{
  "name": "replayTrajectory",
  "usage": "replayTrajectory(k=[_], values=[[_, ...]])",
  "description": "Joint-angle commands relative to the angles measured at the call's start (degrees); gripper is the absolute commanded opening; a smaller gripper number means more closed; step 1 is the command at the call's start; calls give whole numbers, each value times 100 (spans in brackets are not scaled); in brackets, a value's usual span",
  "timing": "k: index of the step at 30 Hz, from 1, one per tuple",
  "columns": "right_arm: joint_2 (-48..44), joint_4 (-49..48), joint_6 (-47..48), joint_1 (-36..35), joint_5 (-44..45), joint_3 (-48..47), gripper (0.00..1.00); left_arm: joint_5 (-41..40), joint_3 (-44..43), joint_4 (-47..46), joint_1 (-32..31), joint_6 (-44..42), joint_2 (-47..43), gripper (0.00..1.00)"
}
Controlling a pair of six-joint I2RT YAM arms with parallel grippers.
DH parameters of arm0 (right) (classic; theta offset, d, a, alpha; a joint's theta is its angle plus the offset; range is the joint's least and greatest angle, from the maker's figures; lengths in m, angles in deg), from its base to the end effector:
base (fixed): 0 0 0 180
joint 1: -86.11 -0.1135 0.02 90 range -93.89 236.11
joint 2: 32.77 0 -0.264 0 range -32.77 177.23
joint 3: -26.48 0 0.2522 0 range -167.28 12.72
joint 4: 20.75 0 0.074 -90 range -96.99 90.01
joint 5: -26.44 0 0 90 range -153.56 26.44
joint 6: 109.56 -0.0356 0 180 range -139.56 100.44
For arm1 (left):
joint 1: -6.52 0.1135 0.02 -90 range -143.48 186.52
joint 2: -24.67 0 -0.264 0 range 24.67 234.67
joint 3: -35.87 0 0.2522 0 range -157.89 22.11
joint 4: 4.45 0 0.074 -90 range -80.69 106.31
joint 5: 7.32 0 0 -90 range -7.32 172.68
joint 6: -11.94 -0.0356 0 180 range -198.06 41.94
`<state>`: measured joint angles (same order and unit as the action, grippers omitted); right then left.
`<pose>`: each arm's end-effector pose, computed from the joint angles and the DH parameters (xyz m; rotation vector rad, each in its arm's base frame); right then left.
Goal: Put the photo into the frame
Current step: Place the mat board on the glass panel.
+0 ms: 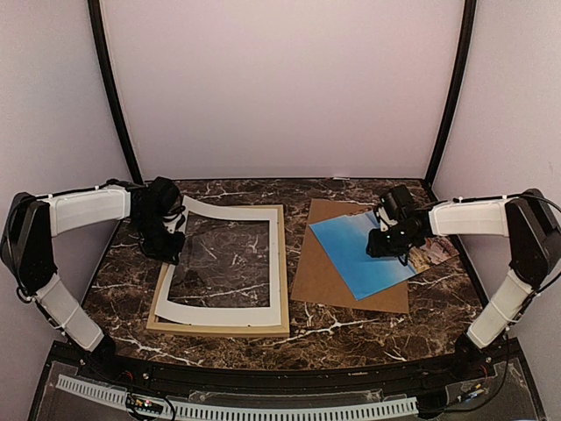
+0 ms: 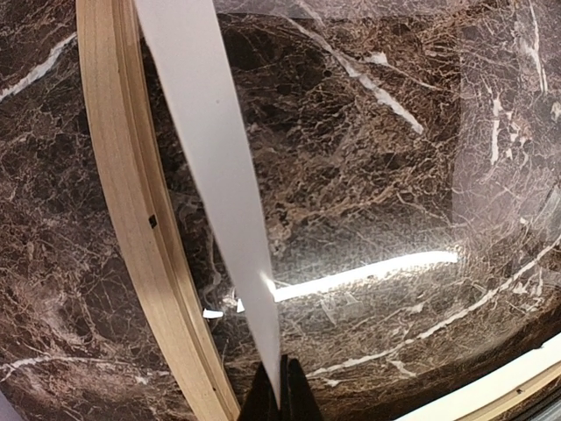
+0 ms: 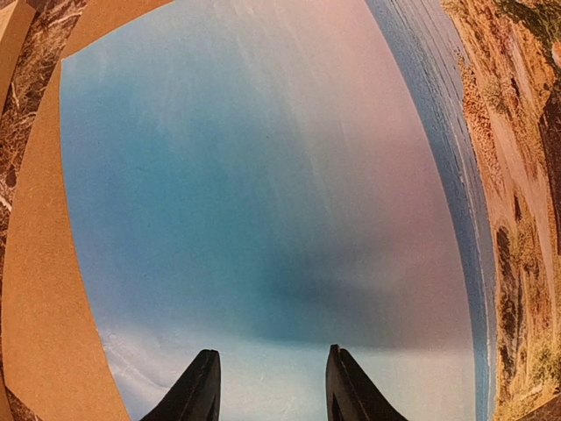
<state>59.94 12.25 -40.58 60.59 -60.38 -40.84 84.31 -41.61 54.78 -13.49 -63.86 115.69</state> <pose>0.2876 0.1351 0.1758 -0.0818 2.6032 0.2248 0.2838 -0.1044 0.2137 0.1510 2.8538 -0.1662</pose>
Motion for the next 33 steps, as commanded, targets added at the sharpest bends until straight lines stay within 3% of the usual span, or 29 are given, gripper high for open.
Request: replayTrajectory(k=[1, 17, 33], values=[[81, -149, 63, -48, -31, -180, 41, 57, 142, 90, 41, 45, -211, 0], [93, -189, 54, -50, 12, -81, 41, -600, 17, 166, 41, 93, -131, 0], [177, -241, 36, -50, 18, -34, 41, -388, 83, 95, 41, 58, 35, 12]])
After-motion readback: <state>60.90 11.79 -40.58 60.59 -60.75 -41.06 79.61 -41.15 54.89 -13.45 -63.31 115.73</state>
